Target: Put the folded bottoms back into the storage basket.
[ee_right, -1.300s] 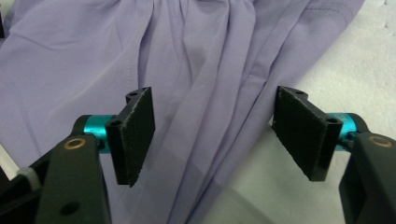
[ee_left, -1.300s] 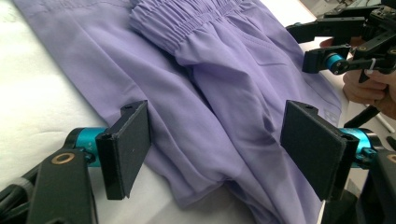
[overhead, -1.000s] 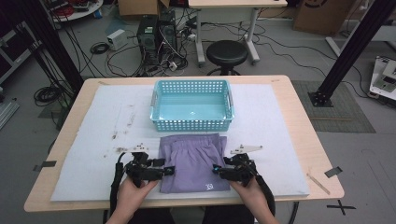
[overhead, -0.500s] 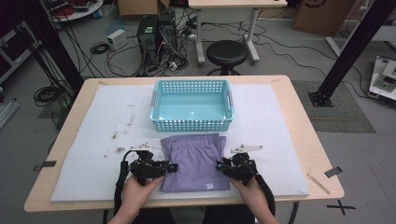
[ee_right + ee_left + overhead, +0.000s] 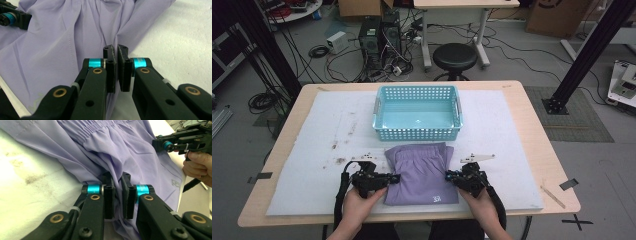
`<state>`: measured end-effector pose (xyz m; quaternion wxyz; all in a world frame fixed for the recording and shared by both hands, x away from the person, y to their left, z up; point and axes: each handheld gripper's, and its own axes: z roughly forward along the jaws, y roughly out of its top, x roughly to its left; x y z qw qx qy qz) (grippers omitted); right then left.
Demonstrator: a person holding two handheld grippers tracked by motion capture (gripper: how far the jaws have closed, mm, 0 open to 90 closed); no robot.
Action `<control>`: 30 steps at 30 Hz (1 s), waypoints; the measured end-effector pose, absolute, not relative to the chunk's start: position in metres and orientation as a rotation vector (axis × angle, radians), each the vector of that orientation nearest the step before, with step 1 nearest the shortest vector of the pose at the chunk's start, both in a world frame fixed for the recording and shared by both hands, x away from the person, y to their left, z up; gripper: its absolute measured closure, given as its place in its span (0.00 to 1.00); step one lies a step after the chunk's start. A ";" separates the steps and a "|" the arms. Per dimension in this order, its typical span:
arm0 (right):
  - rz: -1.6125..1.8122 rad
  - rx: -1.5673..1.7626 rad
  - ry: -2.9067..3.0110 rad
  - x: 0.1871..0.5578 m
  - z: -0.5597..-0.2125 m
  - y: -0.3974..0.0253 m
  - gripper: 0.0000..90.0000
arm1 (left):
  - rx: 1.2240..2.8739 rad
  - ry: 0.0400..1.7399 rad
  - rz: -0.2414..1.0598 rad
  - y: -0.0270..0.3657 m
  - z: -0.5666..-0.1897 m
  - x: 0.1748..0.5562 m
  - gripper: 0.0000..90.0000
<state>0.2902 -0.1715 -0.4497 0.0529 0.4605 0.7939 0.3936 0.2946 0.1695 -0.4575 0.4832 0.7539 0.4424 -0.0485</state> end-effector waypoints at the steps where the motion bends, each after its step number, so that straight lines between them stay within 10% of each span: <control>1: 1.197 1.400 2.413 0.290 -0.450 -0.171 0.97 | 1.837 1.078 -0.118 0.169 -0.458 0.295 0.93; 30: 1.407 1.262 2.276 0.284 -0.385 -0.186 0.97 | 1.759 0.814 -0.003 0.180 -0.394 0.297 0.95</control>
